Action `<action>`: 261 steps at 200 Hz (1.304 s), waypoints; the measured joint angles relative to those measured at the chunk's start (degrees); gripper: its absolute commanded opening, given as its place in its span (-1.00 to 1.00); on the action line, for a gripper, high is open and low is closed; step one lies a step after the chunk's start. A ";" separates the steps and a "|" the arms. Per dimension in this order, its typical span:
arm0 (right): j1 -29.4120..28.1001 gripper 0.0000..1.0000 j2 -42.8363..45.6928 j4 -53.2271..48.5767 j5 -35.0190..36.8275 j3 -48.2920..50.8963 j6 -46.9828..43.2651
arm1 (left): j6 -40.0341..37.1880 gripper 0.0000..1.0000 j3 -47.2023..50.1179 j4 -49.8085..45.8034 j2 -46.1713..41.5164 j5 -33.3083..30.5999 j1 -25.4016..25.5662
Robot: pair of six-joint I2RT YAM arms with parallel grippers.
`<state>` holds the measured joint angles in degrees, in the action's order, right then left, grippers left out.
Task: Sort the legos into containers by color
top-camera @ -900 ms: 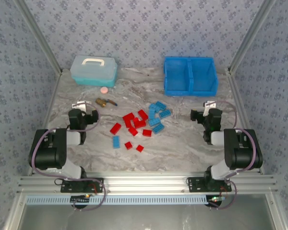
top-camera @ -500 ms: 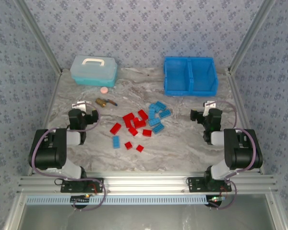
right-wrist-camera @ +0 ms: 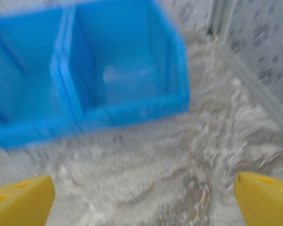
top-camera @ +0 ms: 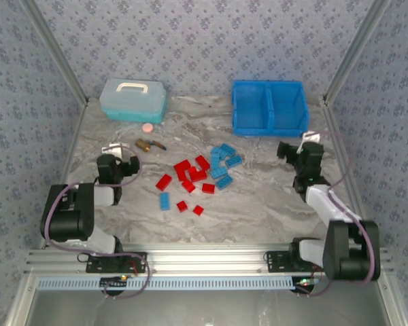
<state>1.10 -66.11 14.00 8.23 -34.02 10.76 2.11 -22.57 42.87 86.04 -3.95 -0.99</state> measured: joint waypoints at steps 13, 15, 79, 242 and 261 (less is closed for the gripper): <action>-0.28 1.00 3.48 -7.54 -0.52 -5.81 3.74 | 0.04 0.98 0.00 -2.89 -4.17 -0.59 0.44; -0.37 1.00 3.89 -8.96 -0.61 -6.82 4.31 | 0.04 0.98 0.00 -3.37 -5.03 -0.74 0.55; -16.94 1.00 -6.03 -37.77 -6.67 -30.08 8.72 | 5.97 0.98 -12.17 -34.12 -36.70 -1.95 9.22; -40.63 0.94 -40.04 -36.76 1.51 -43.36 17.70 | -9.99 0.99 -29.62 -77.35 -34.77 19.19 25.11; -41.90 0.75 -42.14 -34.97 5.16 -43.10 20.02 | -9.77 0.98 -28.46 -77.40 -36.26 18.27 25.14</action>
<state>-40.80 -108.25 -20.97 13.39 -77.12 30.79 -7.66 -51.03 -34.52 49.78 14.33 24.14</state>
